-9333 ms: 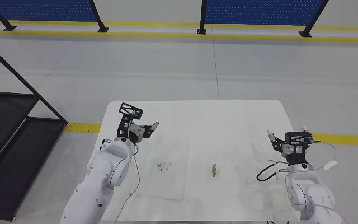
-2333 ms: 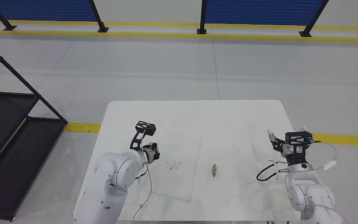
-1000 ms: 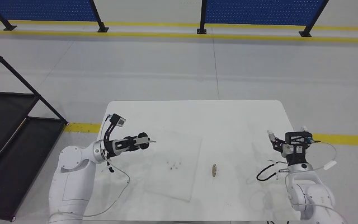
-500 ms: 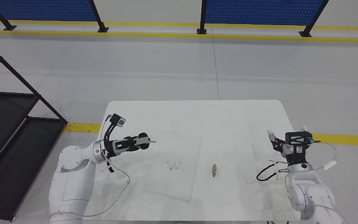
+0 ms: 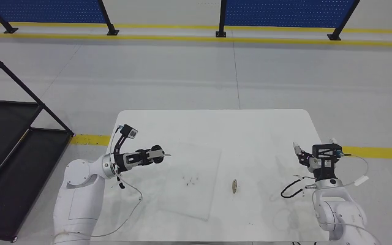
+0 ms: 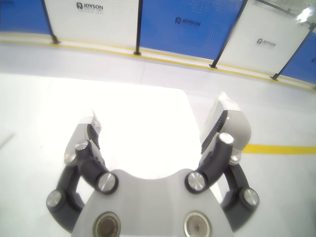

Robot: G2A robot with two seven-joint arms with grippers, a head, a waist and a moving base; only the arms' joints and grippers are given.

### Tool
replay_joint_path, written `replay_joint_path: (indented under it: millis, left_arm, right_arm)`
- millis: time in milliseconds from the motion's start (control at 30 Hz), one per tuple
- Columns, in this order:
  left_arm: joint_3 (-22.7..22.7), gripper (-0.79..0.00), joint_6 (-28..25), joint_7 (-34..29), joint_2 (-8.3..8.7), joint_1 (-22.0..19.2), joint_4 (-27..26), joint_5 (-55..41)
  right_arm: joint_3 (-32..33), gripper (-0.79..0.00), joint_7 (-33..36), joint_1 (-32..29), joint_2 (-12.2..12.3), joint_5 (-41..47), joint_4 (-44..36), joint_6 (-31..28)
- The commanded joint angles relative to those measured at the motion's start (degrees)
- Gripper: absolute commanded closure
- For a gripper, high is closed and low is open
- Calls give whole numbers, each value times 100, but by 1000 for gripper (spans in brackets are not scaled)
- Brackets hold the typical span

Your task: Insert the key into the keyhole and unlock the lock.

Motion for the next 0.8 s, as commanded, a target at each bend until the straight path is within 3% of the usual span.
replay_joint_path:
  millis: [0,367,533,767]
  left_arm:
    - [0,0,0,0,0,0,0,-1]
    - [0,0,0,0,0,0,0,-1]
    - [0,0,0,0,0,0,0,-1]
    - [0,0,0,0,0,0,0,-1]
  right_arm:
    - [0,-785,0,0,0,0,0,0]
    - [-53,-785,103,-16,-14,199,-113,-71]
    - [-126,-785,1292,-99,-24,694,-811,-289]
    - [-382,-785,3655,87,-24,1564,-1578,-344]
